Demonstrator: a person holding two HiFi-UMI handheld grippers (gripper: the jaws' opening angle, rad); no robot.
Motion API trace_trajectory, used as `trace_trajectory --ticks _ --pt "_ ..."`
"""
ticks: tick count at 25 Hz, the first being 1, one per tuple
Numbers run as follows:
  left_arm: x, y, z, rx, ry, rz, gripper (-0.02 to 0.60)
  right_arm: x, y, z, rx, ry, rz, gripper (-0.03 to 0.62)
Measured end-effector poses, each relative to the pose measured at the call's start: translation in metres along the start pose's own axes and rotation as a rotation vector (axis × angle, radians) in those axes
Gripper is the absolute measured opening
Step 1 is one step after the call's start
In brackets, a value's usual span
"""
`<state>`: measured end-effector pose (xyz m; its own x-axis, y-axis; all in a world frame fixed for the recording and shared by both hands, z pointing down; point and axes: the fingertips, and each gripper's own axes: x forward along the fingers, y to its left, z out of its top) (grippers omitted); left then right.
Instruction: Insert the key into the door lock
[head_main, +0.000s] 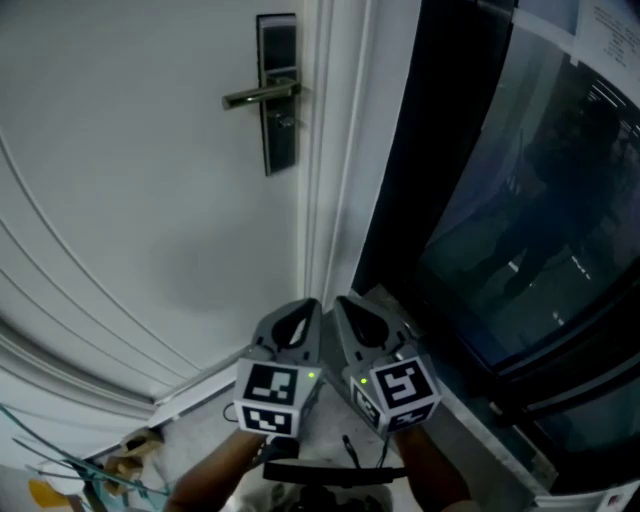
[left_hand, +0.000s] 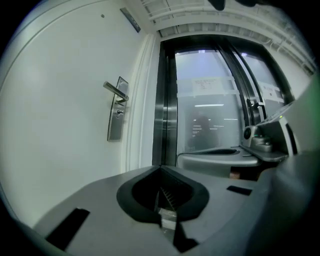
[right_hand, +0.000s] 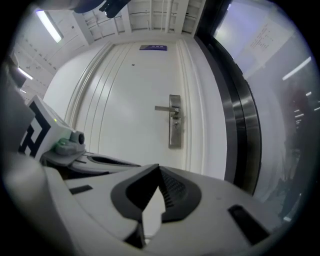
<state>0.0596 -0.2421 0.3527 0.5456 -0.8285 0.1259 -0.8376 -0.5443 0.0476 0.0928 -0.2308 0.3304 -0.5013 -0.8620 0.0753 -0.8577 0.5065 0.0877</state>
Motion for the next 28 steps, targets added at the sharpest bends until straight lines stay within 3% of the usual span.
trace_trajectory --ticks 12,19,28 --pt "-0.054 -0.059 -0.022 0.003 0.015 0.049 0.003 -0.074 0.029 -0.031 0.081 0.024 0.026 0.015" --pt "-0.084 -0.072 -0.028 0.006 0.02 0.052 0.003 -0.095 0.054 -0.026 0.124 0.027 0.018 0.014" --pt "-0.122 -0.061 -0.027 0.024 0.018 0.025 0.003 -0.101 0.083 -0.033 0.102 0.052 -0.026 0.014"
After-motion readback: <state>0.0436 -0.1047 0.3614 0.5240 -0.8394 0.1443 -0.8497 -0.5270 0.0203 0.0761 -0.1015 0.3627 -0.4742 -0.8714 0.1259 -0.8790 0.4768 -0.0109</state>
